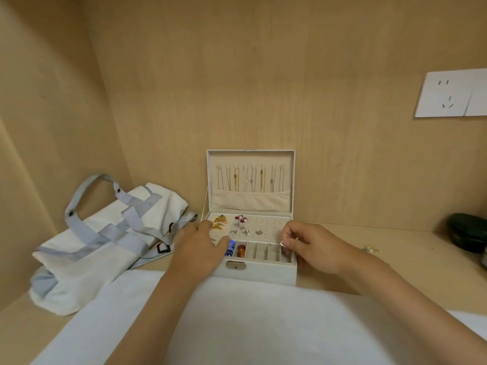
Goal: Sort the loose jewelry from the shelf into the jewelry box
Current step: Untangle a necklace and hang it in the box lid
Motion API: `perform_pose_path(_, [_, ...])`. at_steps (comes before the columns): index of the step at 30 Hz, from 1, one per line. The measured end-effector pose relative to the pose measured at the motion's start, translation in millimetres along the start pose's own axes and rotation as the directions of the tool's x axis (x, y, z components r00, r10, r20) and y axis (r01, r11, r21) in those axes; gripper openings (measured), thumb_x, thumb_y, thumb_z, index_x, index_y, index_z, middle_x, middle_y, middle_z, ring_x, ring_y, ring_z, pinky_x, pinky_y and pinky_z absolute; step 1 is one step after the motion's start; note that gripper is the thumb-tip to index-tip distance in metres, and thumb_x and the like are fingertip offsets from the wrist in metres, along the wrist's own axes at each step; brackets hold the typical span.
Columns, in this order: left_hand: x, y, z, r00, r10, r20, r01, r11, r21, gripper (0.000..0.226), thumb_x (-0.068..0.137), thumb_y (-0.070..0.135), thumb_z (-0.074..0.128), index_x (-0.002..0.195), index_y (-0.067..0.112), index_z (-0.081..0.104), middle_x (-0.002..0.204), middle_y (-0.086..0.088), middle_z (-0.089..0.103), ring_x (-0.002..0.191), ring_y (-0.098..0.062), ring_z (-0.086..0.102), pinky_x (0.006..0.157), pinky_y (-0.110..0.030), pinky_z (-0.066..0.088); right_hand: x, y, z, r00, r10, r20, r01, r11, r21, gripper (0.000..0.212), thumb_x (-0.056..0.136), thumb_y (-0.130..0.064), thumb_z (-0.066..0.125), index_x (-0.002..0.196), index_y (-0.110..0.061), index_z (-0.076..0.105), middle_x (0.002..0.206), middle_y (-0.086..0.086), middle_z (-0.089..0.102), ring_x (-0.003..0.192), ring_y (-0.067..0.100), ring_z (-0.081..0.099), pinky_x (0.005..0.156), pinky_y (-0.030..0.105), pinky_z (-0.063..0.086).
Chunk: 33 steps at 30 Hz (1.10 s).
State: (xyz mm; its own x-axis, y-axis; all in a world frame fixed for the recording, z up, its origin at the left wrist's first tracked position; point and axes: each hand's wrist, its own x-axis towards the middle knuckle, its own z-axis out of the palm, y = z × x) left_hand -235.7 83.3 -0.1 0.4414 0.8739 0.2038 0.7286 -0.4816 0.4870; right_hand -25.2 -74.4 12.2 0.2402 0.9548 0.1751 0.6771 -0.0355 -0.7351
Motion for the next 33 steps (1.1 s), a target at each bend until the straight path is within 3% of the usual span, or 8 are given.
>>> perform_pose_path(3, [-3,11,1,1.0,0.014,0.003,-0.014,1.0,-0.013,0.056,0.094,0.051,0.051,0.143,0.025,0.042,0.145,-0.004,0.041,0.136,-0.024,0.034,0.104,-0.038,0.038,-10,6,-13,0.998,0.068,0.014,-0.069,0.995,0.067,0.014,0.1,-0.014,0.055,0.087,-0.013,0.059,0.077,-0.003,0.07,0.06,0.019,0.06,0.06,0.031,0.052])
perform_pose_path(8, [-2,32,6,0.985,0.115,-0.125,-0.089,0.976,0.2,0.054,0.094,0.049,0.05,0.14,0.02,0.045,0.134,-0.007,0.05,0.126,-0.027,0.043,0.101,-0.039,0.039,-15,4,-34,0.991,0.134,-0.014,-0.127,0.962,0.242,0.014,0.1,-0.013,0.057,0.087,-0.011,0.062,0.087,0.007,0.071,0.055,0.027,0.062,0.05,0.031,0.049])
perform_pose_path(11, [-2,58,11,0.93,0.329,-0.162,-0.316,0.943,0.101,0.039,0.096,0.039,0.052,0.133,0.028,0.054,0.131,0.0,0.054,0.124,-0.021,0.042,0.103,-0.037,0.035,-14,-5,-49,0.99,0.089,-0.106,-0.055,0.956,0.288,0.012,0.098,-0.011,0.06,0.087,-0.008,0.065,0.084,0.007,0.067,0.055,0.026,0.06,0.046,0.03,0.045])
perform_pose_path(14, [-3,85,18,0.842,0.539,-0.001,-0.537,0.839,-0.083,0.023,0.095,0.034,0.056,0.117,0.036,0.065,0.118,0.012,0.059,0.115,-0.011,0.045,0.103,-0.033,0.036,-10,-14,-56,0.983,0.049,-0.178,0.013,0.942,0.336,0.009,0.095,-0.009,0.064,0.088,-0.005,0.068,0.077,0.006,0.063,0.049,0.021,0.056,0.042,0.028,0.044])
perform_pose_path(22, [-3,83,51,0.798,0.596,0.086,-0.567,0.792,-0.228,0.014,0.087,0.048,0.067,0.099,0.043,0.072,0.105,0.025,0.059,0.108,-0.002,0.043,0.104,-0.036,0.036,-4,-16,-53,0.977,0.055,-0.207,0.023,0.933,0.359,0.004,0.09,-0.01,0.072,0.088,-0.007,0.073,0.074,0.004,0.071,0.049,0.019,0.056,0.041,0.027,0.043])
perform_pose_path(26, [-2,80,52,0.79,0.607,0.085,-0.577,0.784,-0.229,0.014,0.086,0.048,0.069,0.099,0.044,0.072,0.106,0.026,0.059,0.108,-0.001,0.042,0.104,-0.035,0.035,-4,-9,-46,0.982,0.073,-0.173,-0.034,0.976,0.216,0.005,0.088,-0.013,0.074,0.085,-0.009,0.074,0.065,-0.003,0.064,0.048,0.015,0.055,0.043,0.019,0.038])
perform_pose_path(30, [-2,76,53,0.787,0.611,0.091,-0.58,0.782,-0.229,0.017,0.087,0.045,0.068,0.104,0.042,0.072,0.11,0.024,0.059,0.11,-0.002,0.041,0.103,-0.034,0.036,-8,-1,-39,0.995,0.084,-0.046,-0.09,0.987,-0.13,0.004,0.085,-0.021,0.076,0.081,-0.021,0.078,0.067,-0.014,0.065,0.051,-0.005,0.053,0.051,0.007,0.035])
perform_pose_path(33, [-3,74,56,0.776,0.626,0.08,-0.598,0.77,-0.223,0.018,0.089,0.037,0.067,0.107,0.039,0.072,0.112,0.022,0.058,0.112,-0.003,0.041,0.103,-0.032,0.036,-7,1,-35,0.998,0.068,-0.01,-0.068,0.953,-0.296,0.005,0.085,-0.027,0.075,0.083,-0.028,0.079,0.078,-0.013,0.07,0.066,-0.004,0.058,0.064,0.017,0.046])
